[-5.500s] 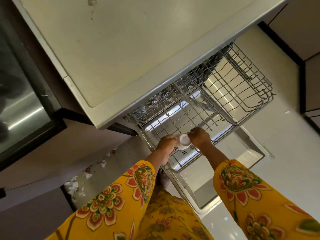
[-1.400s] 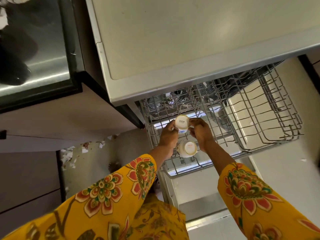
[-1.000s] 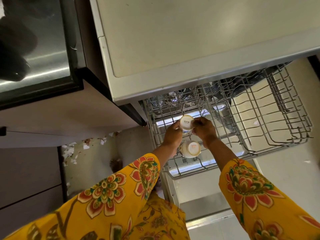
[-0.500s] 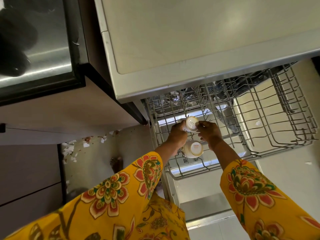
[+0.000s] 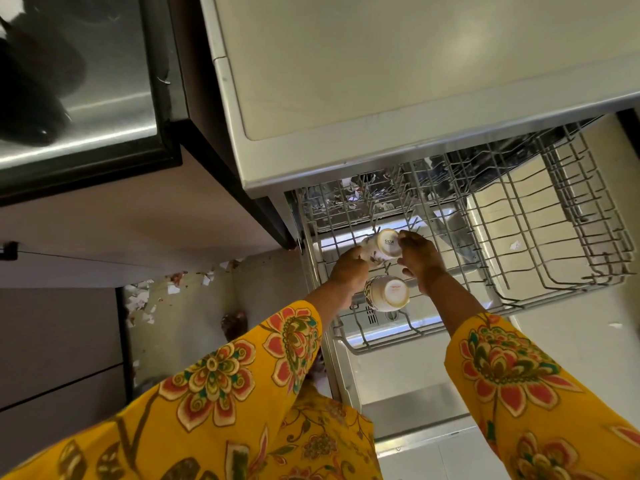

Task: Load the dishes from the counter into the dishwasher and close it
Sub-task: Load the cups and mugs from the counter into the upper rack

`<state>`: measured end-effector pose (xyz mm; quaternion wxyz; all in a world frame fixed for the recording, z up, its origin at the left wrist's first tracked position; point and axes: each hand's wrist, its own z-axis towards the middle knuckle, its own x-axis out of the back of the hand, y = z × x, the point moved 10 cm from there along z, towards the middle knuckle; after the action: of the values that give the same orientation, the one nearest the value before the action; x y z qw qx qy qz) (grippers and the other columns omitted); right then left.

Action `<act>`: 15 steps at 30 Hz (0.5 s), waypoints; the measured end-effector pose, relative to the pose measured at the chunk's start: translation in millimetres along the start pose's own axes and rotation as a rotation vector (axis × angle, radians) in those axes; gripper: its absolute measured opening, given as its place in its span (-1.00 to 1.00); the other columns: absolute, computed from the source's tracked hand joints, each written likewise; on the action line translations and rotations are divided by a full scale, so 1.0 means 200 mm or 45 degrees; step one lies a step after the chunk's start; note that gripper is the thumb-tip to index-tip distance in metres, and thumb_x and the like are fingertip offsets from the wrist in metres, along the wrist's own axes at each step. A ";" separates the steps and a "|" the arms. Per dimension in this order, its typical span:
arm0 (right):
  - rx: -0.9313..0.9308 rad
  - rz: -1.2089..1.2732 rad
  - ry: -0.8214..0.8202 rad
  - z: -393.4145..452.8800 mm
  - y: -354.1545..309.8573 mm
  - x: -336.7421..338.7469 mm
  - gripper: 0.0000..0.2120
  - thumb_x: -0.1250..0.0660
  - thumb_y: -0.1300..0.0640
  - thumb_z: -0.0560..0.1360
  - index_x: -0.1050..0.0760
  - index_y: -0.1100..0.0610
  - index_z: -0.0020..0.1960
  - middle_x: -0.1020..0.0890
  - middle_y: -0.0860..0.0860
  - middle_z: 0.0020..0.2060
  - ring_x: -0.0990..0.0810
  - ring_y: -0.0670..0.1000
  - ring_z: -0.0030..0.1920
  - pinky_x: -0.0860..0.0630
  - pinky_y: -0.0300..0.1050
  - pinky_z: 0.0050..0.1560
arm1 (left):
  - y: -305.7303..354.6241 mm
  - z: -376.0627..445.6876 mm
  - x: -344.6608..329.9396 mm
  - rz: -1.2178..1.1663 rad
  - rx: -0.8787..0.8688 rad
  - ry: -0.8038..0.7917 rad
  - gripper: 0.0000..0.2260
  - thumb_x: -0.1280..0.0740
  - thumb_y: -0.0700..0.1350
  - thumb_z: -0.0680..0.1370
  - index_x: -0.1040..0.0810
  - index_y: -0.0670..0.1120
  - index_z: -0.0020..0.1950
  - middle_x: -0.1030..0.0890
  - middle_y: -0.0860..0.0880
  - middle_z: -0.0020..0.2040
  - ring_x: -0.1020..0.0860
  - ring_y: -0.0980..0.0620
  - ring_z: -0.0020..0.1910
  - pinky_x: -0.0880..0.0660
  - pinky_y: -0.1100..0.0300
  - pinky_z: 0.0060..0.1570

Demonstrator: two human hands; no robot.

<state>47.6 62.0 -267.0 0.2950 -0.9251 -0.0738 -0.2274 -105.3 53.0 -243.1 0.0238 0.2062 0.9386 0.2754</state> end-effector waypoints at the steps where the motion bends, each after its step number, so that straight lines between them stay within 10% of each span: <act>1: -0.004 0.006 -0.005 0.00 0.00 0.00 -0.69 -0.14 0.02 0.58 -0.47 0.03 0.27 -0.54 0.16 0.23 -0.51 0.22 0.21 -0.41 0.18 0.29 | 0.00 0.00 0.00 -0.015 0.009 -0.004 -0.50 -0.06 -0.35 0.59 -0.25 -0.03 0.50 -0.30 -0.13 0.46 -0.32 -0.11 0.38 -0.33 0.16 0.20; 8: 0.021 0.005 -0.101 -0.05 -0.03 -0.03 -0.72 -0.14 0.18 0.58 -0.51 0.11 0.23 -0.58 0.15 -0.02 -0.49 0.09 -0.08 -0.44 -0.06 -0.11 | 0.03 -0.03 -0.04 -0.110 -0.016 -0.011 -0.59 -0.13 -0.31 0.61 -0.34 -0.08 0.44 -0.44 -0.04 0.23 -0.42 -0.07 0.20 -0.30 0.21 0.04; 15: 0.122 -0.178 -0.156 -0.02 -0.05 -0.03 -0.66 -0.13 0.13 0.60 -0.42 0.08 0.35 -0.44 0.05 -0.03 -0.37 0.03 -0.02 -0.32 -0.11 0.04 | 0.00 -0.02 -0.05 -0.127 0.034 -0.040 -0.58 -0.15 -0.30 0.61 -0.31 -0.05 0.46 -0.39 -0.06 0.34 -0.36 -0.02 0.25 -0.34 0.08 0.25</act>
<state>37.4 67.6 -262.0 0.3174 -0.9147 -0.1668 -0.1866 -96.2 46.9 -240.9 0.0495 0.1639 0.9508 0.2582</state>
